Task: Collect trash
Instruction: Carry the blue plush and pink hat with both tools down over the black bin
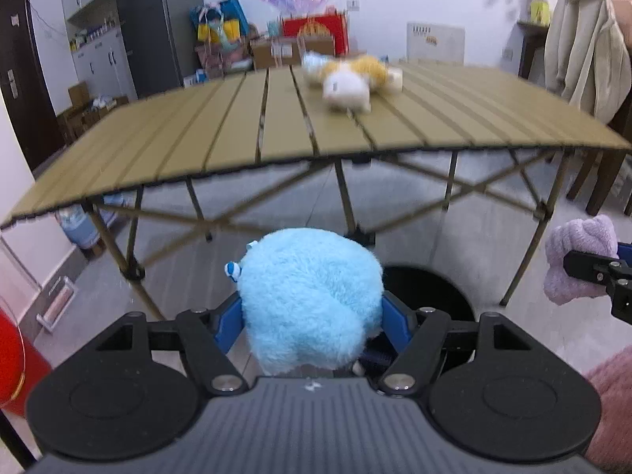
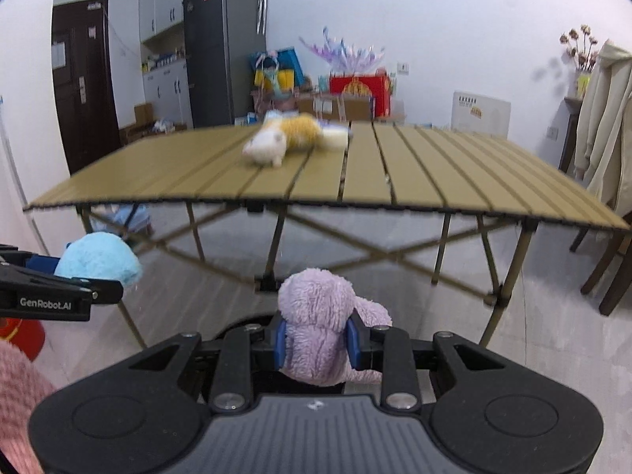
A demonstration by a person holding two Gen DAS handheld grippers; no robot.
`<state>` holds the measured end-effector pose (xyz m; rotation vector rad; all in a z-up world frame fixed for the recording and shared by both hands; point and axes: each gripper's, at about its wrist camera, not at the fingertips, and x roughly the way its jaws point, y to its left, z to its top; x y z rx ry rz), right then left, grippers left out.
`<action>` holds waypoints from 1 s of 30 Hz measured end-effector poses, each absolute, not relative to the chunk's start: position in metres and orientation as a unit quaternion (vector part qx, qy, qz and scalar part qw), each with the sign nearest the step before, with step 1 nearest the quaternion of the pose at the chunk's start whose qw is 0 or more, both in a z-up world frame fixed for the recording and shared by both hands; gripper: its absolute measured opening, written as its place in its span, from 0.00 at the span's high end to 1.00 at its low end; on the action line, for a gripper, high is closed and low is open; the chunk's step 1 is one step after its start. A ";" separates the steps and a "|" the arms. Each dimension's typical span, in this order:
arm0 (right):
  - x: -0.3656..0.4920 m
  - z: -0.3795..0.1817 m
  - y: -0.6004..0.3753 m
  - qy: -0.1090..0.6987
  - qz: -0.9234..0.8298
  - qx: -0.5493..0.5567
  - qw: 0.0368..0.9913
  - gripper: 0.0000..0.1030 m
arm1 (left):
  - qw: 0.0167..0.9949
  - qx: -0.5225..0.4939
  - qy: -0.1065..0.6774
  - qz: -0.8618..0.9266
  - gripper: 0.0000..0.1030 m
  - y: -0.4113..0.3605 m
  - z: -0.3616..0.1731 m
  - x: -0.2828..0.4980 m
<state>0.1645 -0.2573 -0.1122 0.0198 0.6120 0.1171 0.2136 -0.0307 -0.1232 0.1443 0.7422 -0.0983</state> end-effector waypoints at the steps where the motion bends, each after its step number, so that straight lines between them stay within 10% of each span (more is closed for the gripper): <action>1: 0.163 -0.118 -0.257 0.310 0.058 0.010 0.949 0.73 | 0.926 0.071 0.368 -0.047 0.30 -0.030 -0.129 0.213; 30: 0.185 -0.235 -0.245 0.464 0.044 0.007 0.885 0.73 | 0.851 0.082 0.519 -0.025 0.30 -0.029 -0.252 0.230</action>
